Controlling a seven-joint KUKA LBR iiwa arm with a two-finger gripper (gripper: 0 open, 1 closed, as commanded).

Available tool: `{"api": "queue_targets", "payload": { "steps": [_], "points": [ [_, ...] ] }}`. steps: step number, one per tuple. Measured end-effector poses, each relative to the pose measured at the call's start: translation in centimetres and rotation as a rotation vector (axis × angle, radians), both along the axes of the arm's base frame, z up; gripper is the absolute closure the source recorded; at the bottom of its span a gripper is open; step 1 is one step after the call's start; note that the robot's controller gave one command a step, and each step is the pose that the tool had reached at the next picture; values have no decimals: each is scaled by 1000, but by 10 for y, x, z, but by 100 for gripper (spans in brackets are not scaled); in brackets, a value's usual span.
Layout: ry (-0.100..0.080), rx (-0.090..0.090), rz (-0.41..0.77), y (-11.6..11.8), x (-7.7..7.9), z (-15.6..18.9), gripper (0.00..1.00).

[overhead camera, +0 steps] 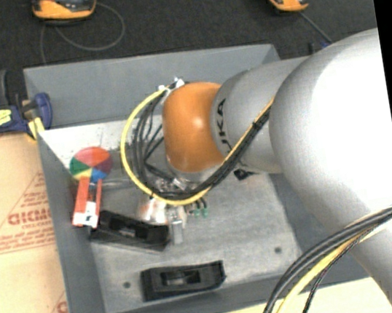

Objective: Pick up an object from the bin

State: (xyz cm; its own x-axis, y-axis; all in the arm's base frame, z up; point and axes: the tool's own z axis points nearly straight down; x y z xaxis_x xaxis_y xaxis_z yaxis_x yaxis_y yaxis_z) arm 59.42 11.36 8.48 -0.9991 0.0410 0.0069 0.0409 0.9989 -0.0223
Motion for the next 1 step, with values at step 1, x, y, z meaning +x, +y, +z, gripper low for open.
{"api": "queue_targets", "payload": {
  "steps": [1],
  "points": [
    [0,0,0,0,0,0,100]
  ]
}}
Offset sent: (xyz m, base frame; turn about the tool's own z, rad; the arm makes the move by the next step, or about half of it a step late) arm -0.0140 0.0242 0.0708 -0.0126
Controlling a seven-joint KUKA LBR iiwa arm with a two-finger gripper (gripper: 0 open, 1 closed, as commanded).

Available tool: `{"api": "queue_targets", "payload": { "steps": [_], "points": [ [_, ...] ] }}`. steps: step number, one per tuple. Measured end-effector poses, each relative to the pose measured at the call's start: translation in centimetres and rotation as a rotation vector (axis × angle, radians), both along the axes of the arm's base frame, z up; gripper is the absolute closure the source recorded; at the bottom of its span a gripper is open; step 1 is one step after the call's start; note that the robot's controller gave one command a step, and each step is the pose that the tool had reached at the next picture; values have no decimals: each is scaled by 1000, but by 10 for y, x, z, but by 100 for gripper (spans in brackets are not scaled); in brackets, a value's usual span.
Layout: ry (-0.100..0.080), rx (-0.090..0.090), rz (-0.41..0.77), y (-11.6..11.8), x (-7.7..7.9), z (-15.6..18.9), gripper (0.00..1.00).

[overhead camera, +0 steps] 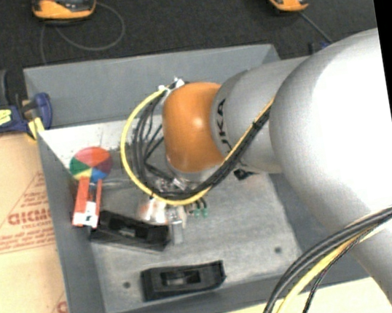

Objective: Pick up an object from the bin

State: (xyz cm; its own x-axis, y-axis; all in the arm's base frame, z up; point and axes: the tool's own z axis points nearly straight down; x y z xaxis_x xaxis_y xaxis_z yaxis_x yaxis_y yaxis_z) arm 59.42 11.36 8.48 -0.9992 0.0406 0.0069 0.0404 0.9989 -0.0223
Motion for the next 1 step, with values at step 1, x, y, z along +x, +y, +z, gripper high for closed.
{"api": "queue_targets", "payload": {
  "steps": [1],
  "points": [
    [1,-1,0,3,-9,27,100]
  ]
}}
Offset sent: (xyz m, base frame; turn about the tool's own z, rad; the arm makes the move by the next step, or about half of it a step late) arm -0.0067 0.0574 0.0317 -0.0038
